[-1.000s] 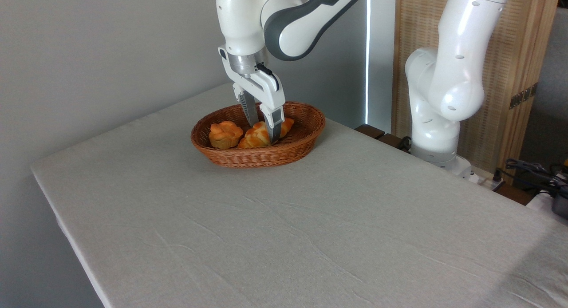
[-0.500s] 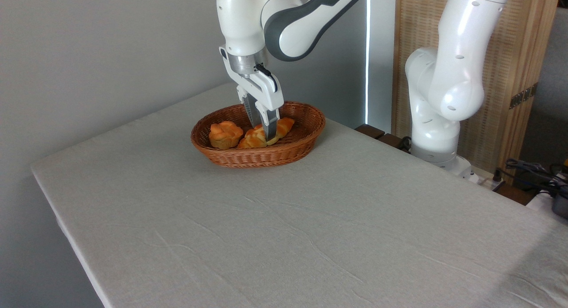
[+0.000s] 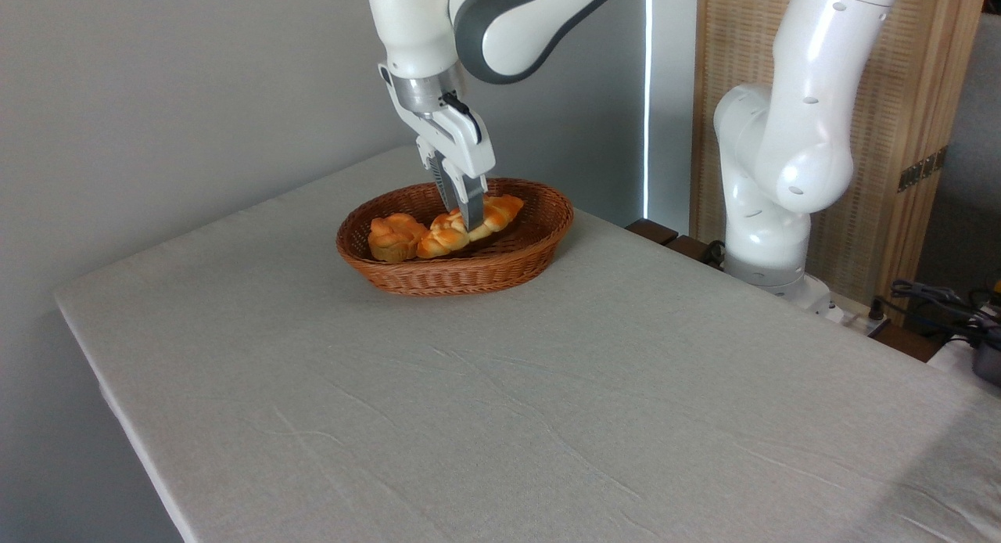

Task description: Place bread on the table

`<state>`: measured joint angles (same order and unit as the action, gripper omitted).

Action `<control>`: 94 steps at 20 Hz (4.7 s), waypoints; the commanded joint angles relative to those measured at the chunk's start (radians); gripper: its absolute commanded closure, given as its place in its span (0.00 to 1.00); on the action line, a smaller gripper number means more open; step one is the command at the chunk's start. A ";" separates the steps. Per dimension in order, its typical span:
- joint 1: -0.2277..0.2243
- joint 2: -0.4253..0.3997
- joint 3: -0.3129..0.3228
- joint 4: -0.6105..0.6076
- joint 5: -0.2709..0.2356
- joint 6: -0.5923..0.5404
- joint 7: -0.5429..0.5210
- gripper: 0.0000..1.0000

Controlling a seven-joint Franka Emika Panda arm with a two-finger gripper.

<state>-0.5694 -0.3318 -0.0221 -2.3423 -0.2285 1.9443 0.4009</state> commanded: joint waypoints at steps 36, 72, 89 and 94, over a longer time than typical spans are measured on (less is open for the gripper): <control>0.017 0.562 0.228 0.655 0.153 0.074 0.078 0.00; 0.473 0.318 0.039 0.762 0.166 -0.406 0.272 0.00; 0.471 0.333 0.024 0.761 0.227 -0.328 0.193 0.00; 0.471 0.333 0.011 0.761 0.238 -0.331 0.202 0.00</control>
<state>-0.0948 -0.0058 -0.0021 -1.5981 -0.0124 1.6106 0.6137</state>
